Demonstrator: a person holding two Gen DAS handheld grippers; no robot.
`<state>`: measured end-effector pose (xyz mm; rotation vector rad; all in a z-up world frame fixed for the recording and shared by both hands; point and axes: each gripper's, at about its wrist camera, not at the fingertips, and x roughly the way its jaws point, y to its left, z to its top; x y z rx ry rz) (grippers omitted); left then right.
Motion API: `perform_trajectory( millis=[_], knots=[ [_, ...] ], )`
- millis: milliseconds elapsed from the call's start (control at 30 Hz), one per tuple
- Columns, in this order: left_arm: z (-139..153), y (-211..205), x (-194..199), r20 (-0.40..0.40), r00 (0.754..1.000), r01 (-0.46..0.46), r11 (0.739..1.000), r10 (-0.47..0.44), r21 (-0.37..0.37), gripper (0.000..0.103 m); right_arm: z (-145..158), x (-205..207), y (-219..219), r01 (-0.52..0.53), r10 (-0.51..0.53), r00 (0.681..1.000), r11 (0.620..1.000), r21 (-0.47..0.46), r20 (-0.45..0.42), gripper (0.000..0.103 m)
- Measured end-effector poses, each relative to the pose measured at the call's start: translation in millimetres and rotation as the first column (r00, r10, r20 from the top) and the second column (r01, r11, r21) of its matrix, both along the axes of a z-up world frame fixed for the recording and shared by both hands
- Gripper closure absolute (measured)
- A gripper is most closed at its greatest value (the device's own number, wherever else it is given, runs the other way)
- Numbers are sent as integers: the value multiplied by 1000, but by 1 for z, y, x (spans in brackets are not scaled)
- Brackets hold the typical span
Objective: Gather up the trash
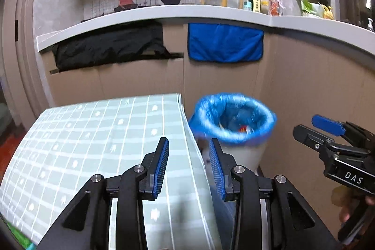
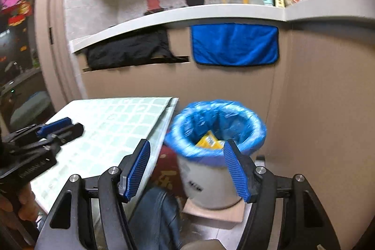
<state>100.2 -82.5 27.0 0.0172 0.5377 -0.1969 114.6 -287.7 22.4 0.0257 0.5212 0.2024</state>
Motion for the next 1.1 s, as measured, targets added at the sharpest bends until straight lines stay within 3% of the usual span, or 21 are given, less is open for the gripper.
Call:
perform_trajectory(
  millis=[167, 367, 567, 1100],
  knots=[
    [5, 6, -49, 67, 996, -57, 998, 55, 37, 66, 1, -49, 18, -9, 9, 1000, 1000, 18, 0, 41],
    [0, 18, -76, 26, 995, -97, 994, 96, 42, 66, -8, -84, 29, 10, -10, 1000, 1000, -6, 11, 41],
    [-3, 29, -86, 21, 991, -134, 991, 134, 14, 66, -15, -92, 27, 20, -20, 1000, 1000, 8, 1, 41],
    [-1, 29, -98, 25, 992, -125, 992, 124, 11, 66, -11, -104, 32, 16, -15, 999, 999, -39, 34, 41]
  ],
)
